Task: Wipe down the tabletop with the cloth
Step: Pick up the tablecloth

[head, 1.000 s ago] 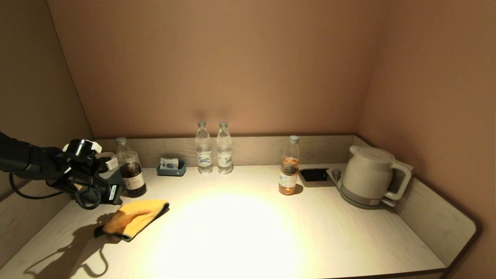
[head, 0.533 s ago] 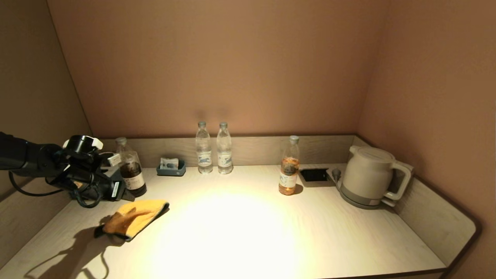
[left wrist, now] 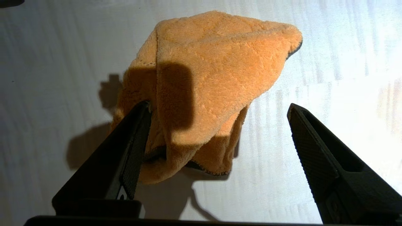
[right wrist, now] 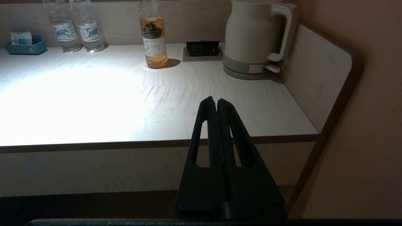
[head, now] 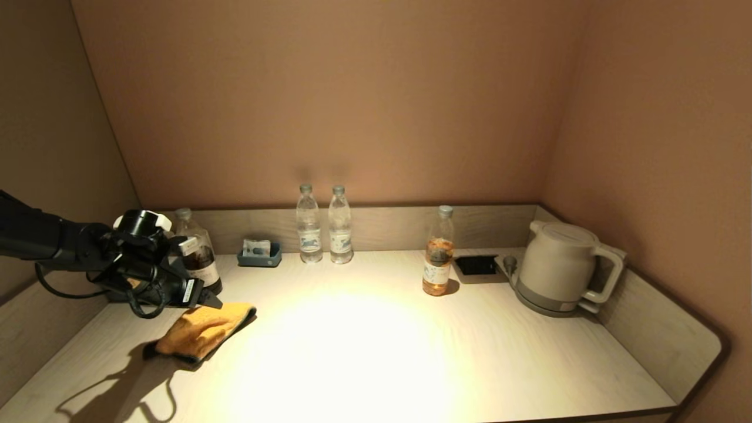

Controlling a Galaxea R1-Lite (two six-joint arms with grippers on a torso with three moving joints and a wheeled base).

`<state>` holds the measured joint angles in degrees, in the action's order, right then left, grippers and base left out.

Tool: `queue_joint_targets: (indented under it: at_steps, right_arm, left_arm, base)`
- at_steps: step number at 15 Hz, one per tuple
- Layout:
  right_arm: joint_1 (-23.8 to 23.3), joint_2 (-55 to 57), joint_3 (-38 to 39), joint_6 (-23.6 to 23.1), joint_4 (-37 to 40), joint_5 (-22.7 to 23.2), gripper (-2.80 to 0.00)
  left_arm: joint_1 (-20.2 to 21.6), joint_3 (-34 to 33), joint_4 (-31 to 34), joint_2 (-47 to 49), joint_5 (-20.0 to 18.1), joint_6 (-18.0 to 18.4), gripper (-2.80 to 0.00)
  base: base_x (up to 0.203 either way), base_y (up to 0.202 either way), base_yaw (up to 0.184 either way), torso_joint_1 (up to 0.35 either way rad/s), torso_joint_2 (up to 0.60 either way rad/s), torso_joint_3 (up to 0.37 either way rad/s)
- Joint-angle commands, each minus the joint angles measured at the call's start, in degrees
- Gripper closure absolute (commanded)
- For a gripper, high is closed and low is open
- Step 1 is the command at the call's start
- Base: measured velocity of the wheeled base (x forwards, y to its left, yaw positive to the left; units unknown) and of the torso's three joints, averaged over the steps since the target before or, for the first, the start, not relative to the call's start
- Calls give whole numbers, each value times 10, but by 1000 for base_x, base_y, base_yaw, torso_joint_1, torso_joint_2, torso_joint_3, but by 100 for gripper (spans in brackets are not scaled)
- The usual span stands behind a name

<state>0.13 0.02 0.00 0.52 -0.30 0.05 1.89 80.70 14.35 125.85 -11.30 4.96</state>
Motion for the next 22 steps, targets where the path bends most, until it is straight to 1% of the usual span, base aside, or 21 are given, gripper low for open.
queue_joint_targets:
  at_steps: [1,4,6,8,14,15,16,22]
  right_arm:
    - [0,0,0,0,0,0,0]
    - [0,0,0,0,0,0,0]
    - [0,0,0,0,0,0,0]
    - [0,0,0,0,0,0,0]
    - [0,0,0,0,0,0,0]
    - [0,0,0,0,0,0,0]
    - [0,0,0,0,0,0,0]
    - [0,0,0,0,0,0,0]
  left_arm:
    - [-3,11,2,18,0,1,-280]
    - [-3,16,2,32,1,1,-280]
    - [-3,17,1,39,9,5,-280]
    - [-3,21,2,53,37,9,-280]
    - [-3,19,1,55,39,9,-280]
    - [-3,19,1,55,39,9,-235]
    - [-3,15,1,56,38,8,0]
    - [-3,8,0,51,35,6,0]
  base:
    - [0,0,0,0,0,0]
    - [0,0,0,0,0,0]
    - [0,0,0,0,0,0]
    - [0,0,0,0,0,0]
    - [0,0,0,0,0,0]
    - [0,0,0,0,0,0]
    - [0,0,0,0,0,0]
    - [0,0,0,0,0,0]
